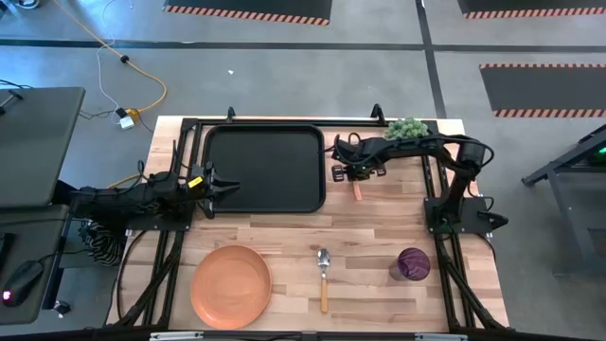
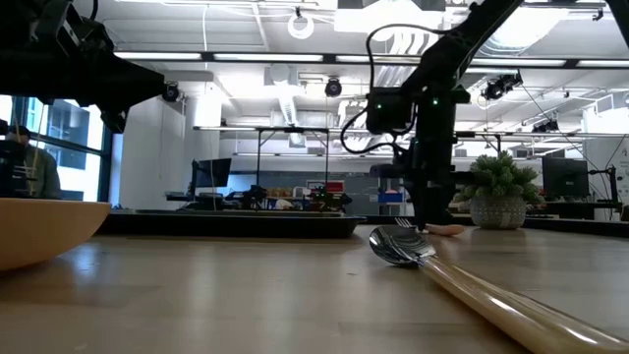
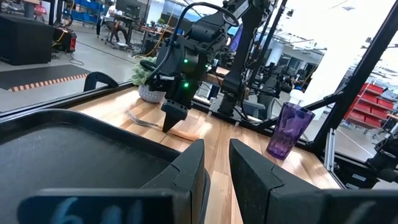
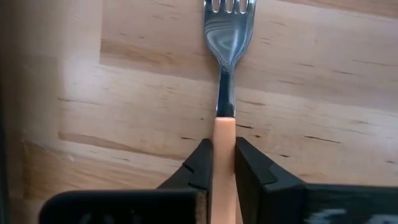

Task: Pick and place plate/cup/fork/spoon on tray
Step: Put the light orange fork on the left of the black serving tray

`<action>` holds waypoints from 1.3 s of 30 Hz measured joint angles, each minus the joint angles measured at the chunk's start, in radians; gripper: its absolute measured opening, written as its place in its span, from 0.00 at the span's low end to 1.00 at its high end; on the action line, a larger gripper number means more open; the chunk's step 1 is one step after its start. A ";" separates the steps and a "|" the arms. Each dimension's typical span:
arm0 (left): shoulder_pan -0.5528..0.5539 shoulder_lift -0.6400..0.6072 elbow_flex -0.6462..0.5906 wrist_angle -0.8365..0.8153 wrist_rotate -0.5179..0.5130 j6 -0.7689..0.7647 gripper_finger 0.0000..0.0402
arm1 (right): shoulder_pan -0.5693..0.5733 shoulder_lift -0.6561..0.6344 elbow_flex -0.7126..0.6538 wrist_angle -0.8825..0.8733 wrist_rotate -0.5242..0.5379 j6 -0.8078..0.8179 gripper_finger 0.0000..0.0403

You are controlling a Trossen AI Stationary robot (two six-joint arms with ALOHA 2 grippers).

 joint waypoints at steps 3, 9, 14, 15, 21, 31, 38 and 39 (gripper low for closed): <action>0.000 0.000 0.000 0.000 0.000 0.000 0.16 | 0.003 -0.020 -0.001 0.008 -0.005 0.018 0.05; 0.000 0.000 0.000 0.000 0.000 0.000 0.16 | 0.022 -0.063 0.000 0.056 -0.001 0.063 0.05; 0.000 0.000 0.000 0.000 0.000 0.000 0.16 | 0.049 -0.086 0.000 0.140 0.005 0.112 0.05; 0.000 0.000 0.000 0.000 0.000 0.000 0.16 | 0.054 -0.091 0.001 0.171 0.006 0.118 0.05; 0.000 0.002 0.000 0.002 0.000 0.001 0.16 | 0.080 -0.108 0.001 0.348 0.012 0.157 0.05; 0.000 0.013 0.000 0.001 0.000 0.001 0.16 | 0.086 -0.122 0.002 0.613 0.025 0.167 0.05; 0.000 0.014 0.000 0.000 0.000 0.001 0.16 | 0.097 -0.122 0.010 0.738 0.028 0.167 0.05; 0.000 0.014 0.000 0.000 0.000 0.001 0.16 | 0.101 -0.122 0.023 0.722 0.030 0.162 0.05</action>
